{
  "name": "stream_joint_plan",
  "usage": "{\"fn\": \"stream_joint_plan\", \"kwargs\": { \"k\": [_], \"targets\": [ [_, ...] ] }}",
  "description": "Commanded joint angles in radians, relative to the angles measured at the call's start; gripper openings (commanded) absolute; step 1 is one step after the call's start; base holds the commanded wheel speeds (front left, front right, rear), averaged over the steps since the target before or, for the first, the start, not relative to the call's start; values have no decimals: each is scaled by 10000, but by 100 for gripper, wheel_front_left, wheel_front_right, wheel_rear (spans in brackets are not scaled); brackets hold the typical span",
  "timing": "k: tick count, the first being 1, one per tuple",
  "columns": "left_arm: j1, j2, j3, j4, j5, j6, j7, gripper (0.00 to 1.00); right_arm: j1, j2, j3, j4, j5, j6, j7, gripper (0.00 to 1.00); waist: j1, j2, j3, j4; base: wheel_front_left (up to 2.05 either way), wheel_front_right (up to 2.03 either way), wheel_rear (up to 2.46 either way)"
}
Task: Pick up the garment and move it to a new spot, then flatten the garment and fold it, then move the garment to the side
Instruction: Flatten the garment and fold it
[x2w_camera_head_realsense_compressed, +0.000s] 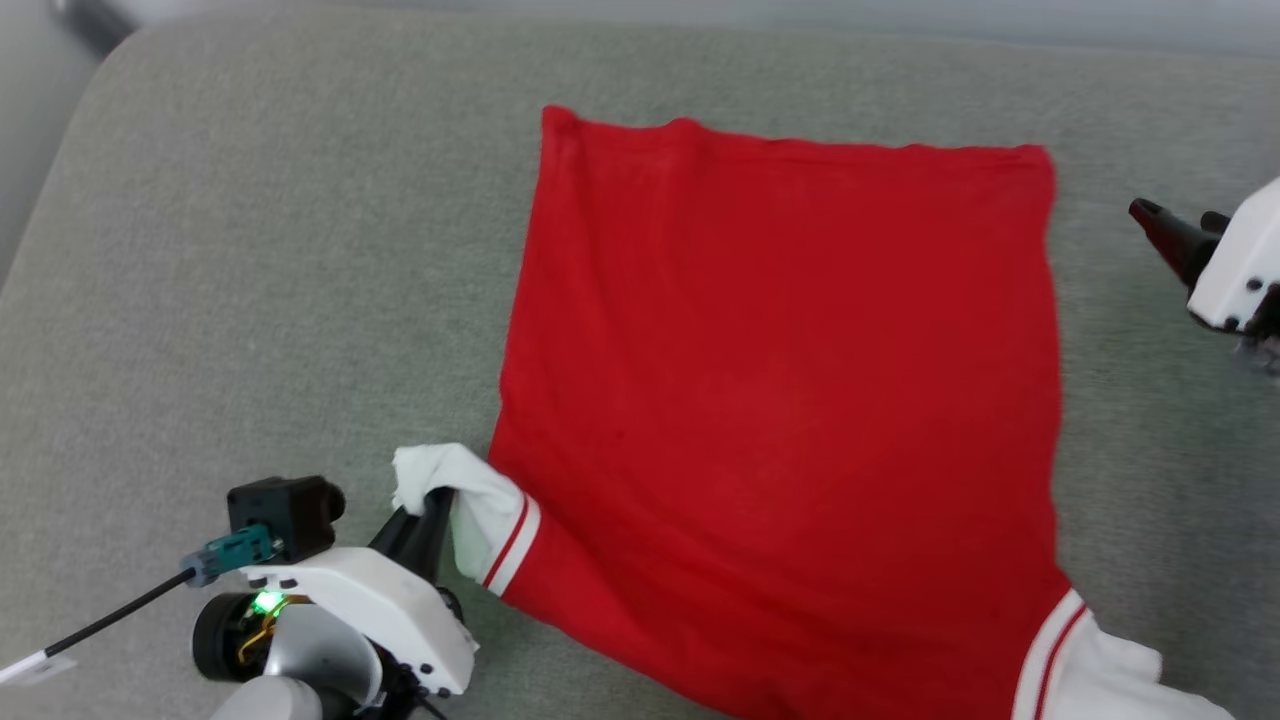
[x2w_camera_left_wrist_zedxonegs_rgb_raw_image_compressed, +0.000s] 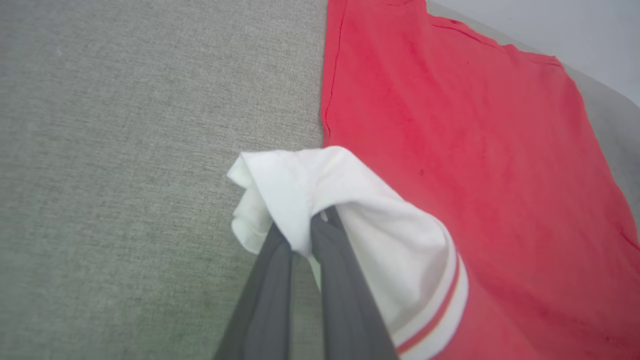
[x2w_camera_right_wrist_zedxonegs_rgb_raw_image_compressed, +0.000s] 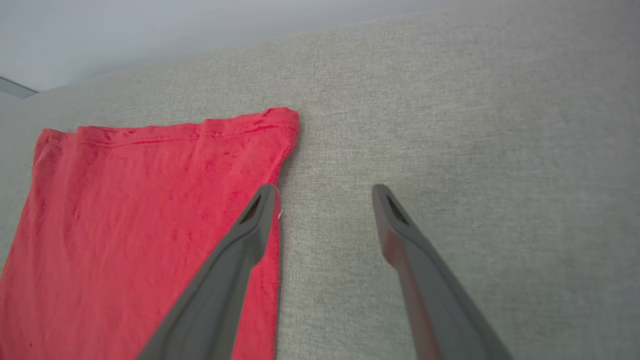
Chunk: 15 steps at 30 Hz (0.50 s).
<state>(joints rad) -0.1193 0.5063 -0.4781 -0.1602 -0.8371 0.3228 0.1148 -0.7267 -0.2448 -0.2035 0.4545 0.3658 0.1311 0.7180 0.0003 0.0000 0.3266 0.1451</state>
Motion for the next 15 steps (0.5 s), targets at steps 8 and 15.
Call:
{"fn": "stream_joint_plan", "kwargs": {
  "k": [8, 15],
  "targets": [
    [-701, -357, -424, -503, 341, -315, -159, 0, -2203, -234, -283, 1511, -1228, -7, 2177, 100, -3, 0, 1555, 1150, 0, 0, 0],
    [-931, -513, -565, -378, 417, -457, -260, 0, -2503, 169, -684, 2444, -2067, -7, 3257, 100, -3, 0, 2020, 1326, 0, 0, 0]
  ]
}}
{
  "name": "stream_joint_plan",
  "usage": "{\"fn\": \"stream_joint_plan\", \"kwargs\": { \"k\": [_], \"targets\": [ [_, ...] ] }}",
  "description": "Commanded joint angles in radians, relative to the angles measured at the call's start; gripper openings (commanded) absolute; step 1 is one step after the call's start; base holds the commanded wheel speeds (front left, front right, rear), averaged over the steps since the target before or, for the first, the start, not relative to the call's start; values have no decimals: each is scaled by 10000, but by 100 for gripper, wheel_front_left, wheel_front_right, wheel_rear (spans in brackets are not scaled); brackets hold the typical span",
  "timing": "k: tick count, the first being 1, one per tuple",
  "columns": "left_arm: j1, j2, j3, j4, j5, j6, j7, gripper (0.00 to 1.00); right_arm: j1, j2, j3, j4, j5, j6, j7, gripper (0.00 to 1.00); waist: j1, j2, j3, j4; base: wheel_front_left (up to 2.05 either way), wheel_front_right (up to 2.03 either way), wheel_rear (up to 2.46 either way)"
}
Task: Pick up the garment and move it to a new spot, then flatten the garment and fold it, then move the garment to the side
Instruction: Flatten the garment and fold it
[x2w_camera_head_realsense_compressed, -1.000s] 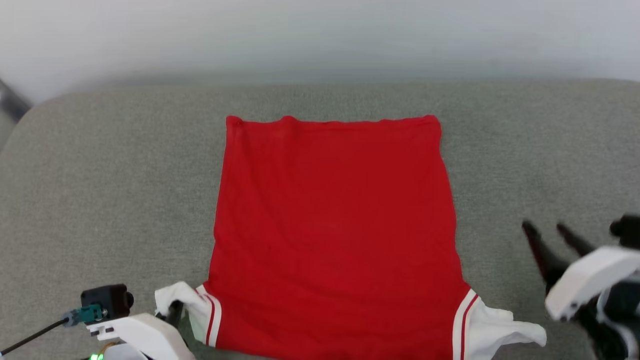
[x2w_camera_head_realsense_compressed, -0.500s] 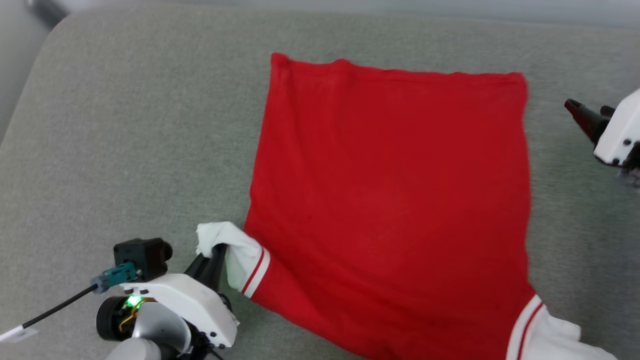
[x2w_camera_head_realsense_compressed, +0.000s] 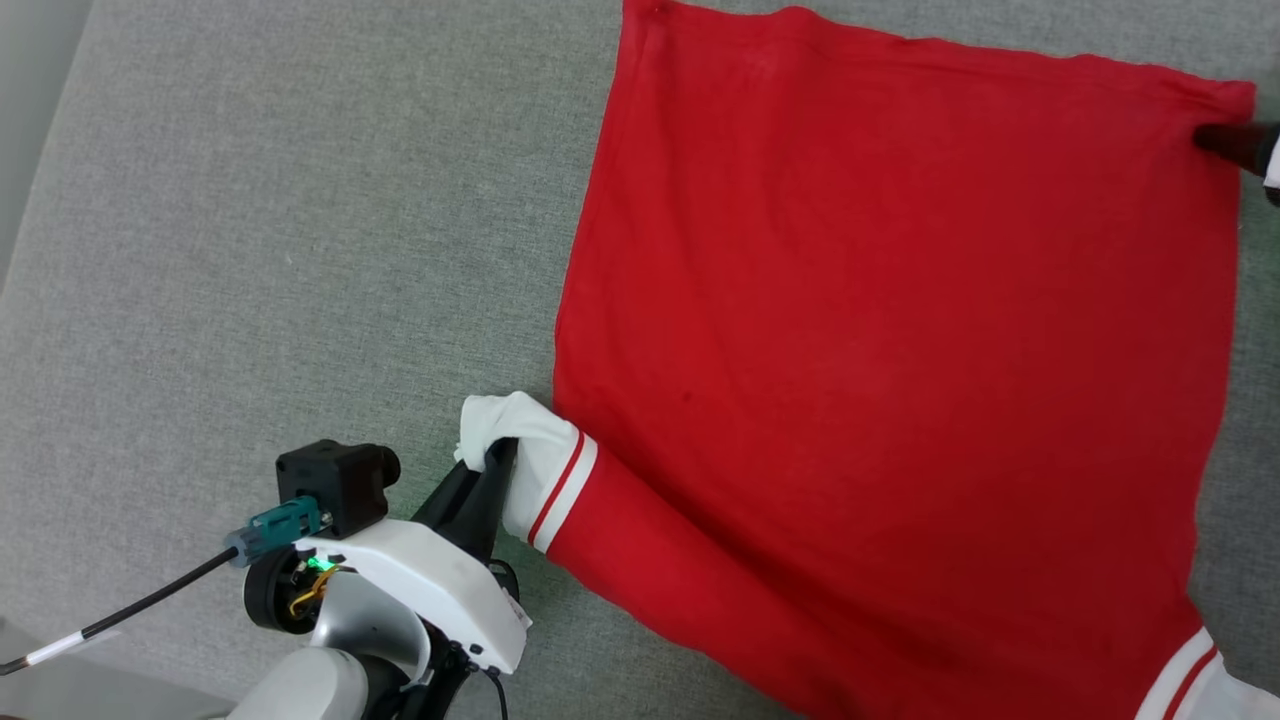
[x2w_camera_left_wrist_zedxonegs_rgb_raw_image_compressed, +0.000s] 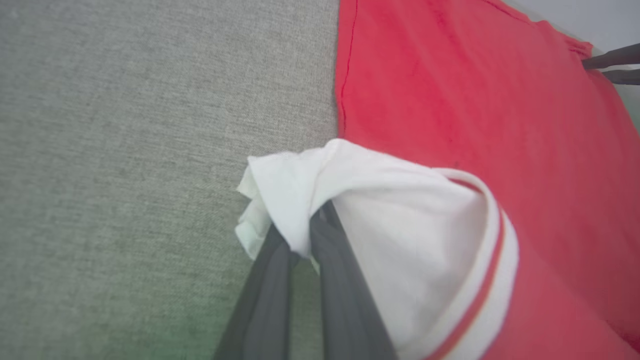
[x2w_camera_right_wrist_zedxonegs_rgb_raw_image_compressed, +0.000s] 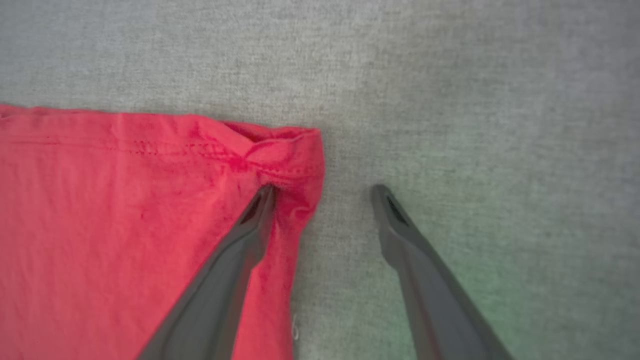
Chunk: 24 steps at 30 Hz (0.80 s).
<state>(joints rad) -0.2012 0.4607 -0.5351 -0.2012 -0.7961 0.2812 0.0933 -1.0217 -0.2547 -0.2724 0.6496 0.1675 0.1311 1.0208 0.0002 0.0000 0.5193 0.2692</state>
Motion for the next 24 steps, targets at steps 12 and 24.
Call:
{"fn": "stream_joint_plan", "kwargs": {
  "k": [12, 24],
  "targets": [
    [-283, -168, -221, 349, 16, -209, -3, 0, 421, 175, 468, 98, -352, -7, 822, 0, -2, 0, -113, 100, 0, 0, 0],
    [532, 68, 129, 790, -363, 100, -129, 0, 933, -1356, 1497, -1787, 456, -7, 1148, 0, -2, 0, -1892, -604, 0, 0, 0]
  ]
}}
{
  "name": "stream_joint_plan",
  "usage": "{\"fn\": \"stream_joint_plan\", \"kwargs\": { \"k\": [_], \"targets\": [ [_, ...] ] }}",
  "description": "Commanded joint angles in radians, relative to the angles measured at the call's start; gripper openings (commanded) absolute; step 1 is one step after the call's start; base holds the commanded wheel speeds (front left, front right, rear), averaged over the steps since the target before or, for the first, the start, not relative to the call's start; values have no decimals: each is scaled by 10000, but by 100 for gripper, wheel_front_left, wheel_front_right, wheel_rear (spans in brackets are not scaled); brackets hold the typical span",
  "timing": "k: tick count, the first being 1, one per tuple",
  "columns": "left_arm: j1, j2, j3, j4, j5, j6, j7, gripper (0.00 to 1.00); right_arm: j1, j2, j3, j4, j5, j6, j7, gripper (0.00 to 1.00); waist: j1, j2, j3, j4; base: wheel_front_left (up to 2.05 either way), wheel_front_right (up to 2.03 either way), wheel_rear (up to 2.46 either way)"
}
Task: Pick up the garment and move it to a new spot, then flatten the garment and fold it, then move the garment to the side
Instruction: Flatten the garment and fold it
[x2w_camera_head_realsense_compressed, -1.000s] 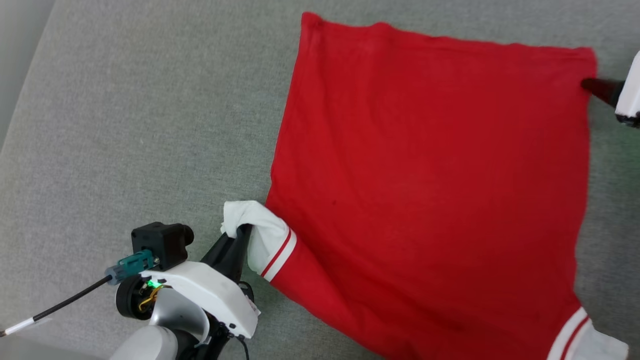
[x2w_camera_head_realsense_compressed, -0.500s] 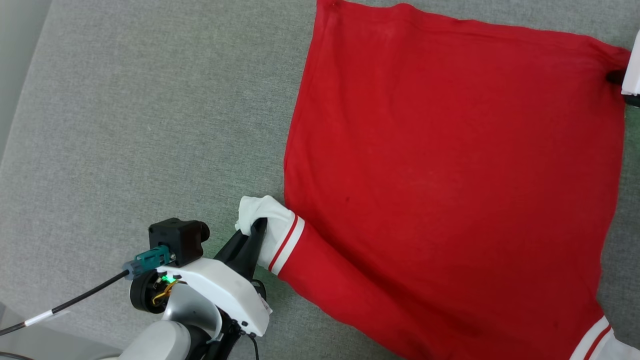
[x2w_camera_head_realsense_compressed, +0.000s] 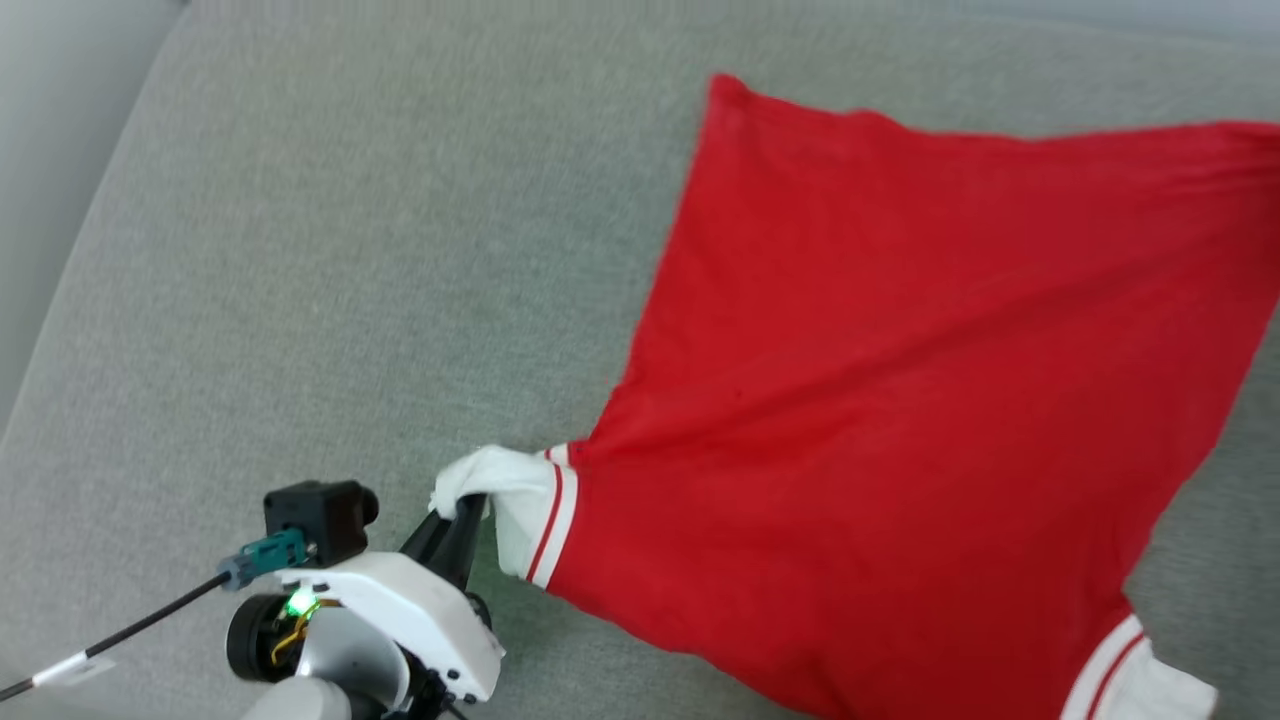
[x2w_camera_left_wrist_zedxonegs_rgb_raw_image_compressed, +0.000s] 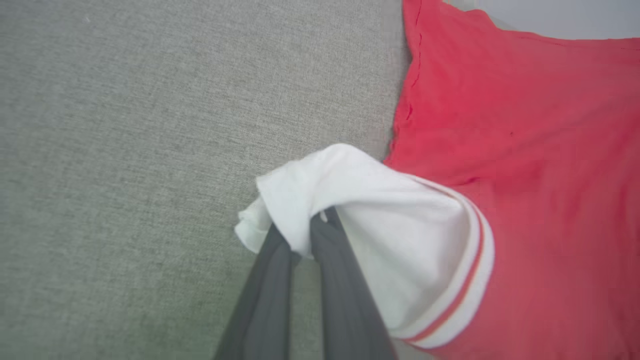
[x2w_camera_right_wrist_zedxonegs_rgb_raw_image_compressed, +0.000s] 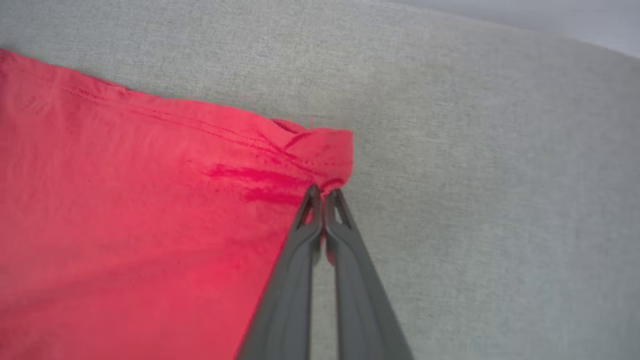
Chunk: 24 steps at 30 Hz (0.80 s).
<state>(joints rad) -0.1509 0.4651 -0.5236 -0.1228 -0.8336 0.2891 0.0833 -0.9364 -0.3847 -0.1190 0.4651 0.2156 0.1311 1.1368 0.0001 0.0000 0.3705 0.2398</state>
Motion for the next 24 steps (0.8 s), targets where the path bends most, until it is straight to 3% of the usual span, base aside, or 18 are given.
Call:
{"fn": "stream_joint_plan", "kwargs": {
  "k": [1, 6, 10, 16, 22, 23, 24],
  "targets": [
    [107, 38, 35, 29, -34, 55, -17, 0, 303, -230, 63, -225, 122, -7, 44, 0, -1, 0, -565, -417, 0, 0, 0],
    [537, 220, 210, 93, -234, 218, 35, 0, 2182, -907, -249, -1708, 959, -7, 93, 0, -1, 0, -1373, -1091, 0, 0, 0],
    [958, 419, 428, 159, -449, 359, 58, 0, 4451, -1025, -1051, -2778, 1397, -7, 26, 0, -1, 0, -1926, -1677, 0, 0, 0],
    [1606, 687, 640, 167, -750, 627, 273, 0, 8320, -59, -2106, -4163, 1705, -7, -302, 0, -1, 0, -2511, -2478, 0, 0, 0],
    [2061, 963, 776, 146, -967, 819, 519, 0, 11102, 1285, -2284, -4798, 1910, -7, -619, 0, -1, 0, -2798, -2919, 0, 0, 0],
    [2080, 1001, 785, 145, -990, 831, 544, 0, 11337, 1551, -2328, -4854, 2000, -7, -712, 12, -1, 0, -2816, -2948, 0, 0, 0],
    [2092, 1035, 818, 135, -1008, 863, 565, 0, 11491, 1632, -2259, -4948, 1948, -7, -893, 100, -1, 0, -2822, -3000, 0, 0, 0]
  ]
}}
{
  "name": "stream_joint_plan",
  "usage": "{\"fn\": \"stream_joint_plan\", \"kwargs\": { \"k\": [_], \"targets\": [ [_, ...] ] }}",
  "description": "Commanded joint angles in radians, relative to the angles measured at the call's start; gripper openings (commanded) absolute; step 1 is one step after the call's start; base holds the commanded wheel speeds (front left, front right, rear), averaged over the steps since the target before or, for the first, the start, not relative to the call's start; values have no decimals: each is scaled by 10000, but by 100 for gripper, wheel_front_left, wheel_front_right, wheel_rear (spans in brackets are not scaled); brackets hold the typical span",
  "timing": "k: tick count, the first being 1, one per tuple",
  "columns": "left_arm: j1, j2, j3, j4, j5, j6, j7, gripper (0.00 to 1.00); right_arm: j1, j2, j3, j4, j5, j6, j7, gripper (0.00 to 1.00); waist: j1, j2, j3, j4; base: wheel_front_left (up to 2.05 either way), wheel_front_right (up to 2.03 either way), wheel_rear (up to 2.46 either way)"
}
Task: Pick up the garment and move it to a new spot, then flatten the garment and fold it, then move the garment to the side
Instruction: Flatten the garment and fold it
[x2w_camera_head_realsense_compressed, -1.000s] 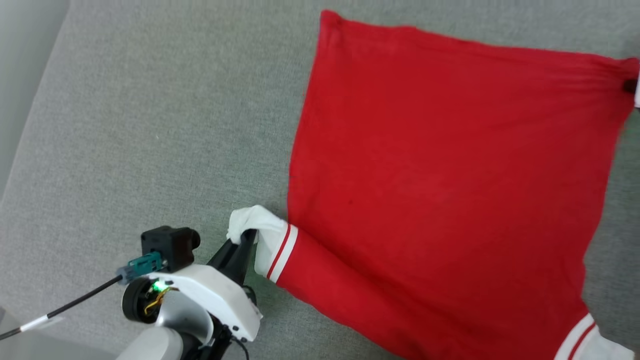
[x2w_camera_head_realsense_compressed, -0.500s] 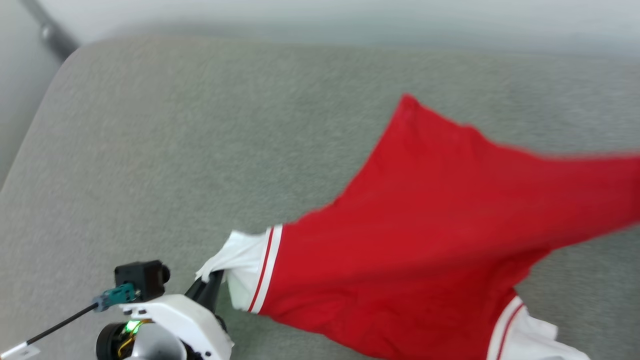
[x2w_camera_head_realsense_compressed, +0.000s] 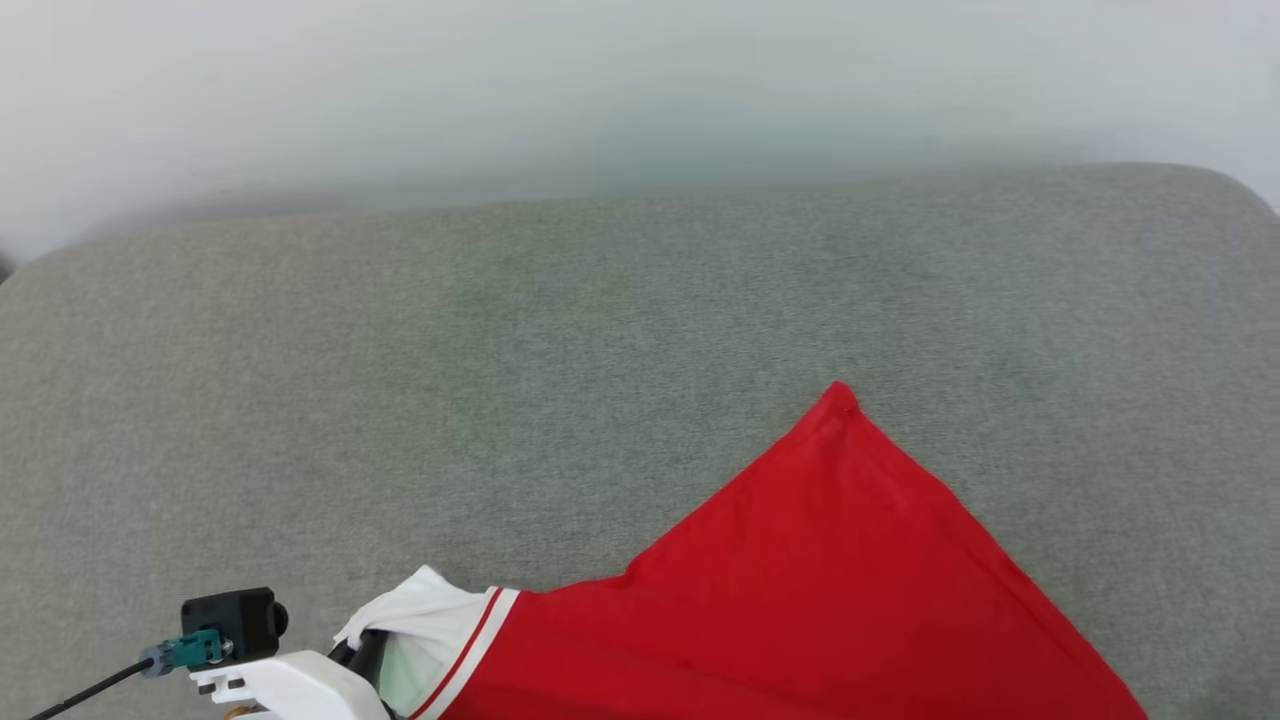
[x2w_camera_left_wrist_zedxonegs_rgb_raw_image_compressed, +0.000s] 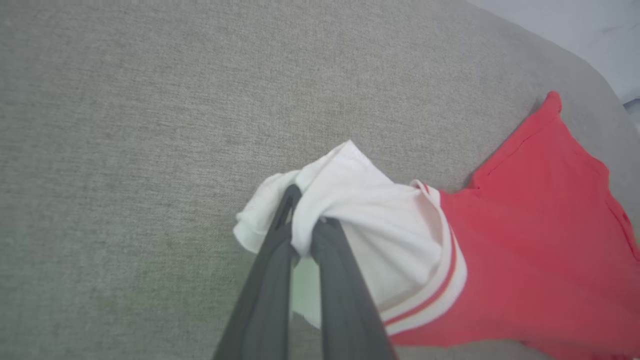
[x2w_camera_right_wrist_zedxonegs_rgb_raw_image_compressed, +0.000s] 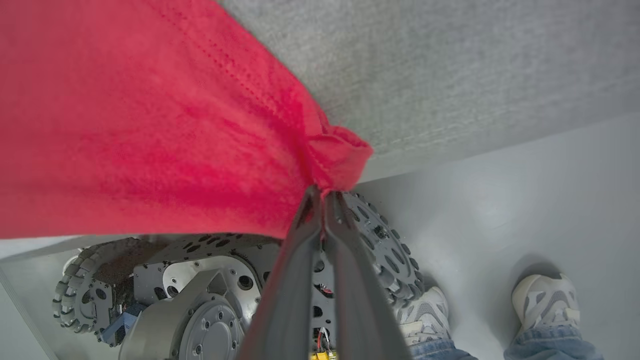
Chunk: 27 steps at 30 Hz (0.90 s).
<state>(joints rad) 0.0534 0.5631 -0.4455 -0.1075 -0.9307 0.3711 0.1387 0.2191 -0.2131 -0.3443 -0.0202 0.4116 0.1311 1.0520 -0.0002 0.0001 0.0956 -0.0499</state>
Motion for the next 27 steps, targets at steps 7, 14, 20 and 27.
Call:
{"fn": "stream_joint_plan", "kwargs": {
  "k": [7, 14, 20, 27],
  "targets": [
    [-78, 182, 88, -145, 40, 162, 82, 0, -975, 53, 354, -364, -48, -7, -2653, 100, 2, -1, 91, -228, 0, 0, 0],
    [-473, 185, 12, -425, 277, 196, 57, 0, -3146, -200, 1101, 214, 53, -6, -5746, 100, 2, -1, 714, -20, 0, 0, 0],
    [-1185, 59, -238, -755, 657, 53, 35, 0, -5093, -678, 2313, 981, 246, -6, -4897, 100, 2, -1, 1650, 398, 0, 0, 0],
    [-2021, -205, -629, -963, 1074, -111, 85, 0, -6954, -799, 3786, 1319, 18, -6, -1243, 100, 2, -1, 2418, 925, 0, 0, 0]
  ]
}}
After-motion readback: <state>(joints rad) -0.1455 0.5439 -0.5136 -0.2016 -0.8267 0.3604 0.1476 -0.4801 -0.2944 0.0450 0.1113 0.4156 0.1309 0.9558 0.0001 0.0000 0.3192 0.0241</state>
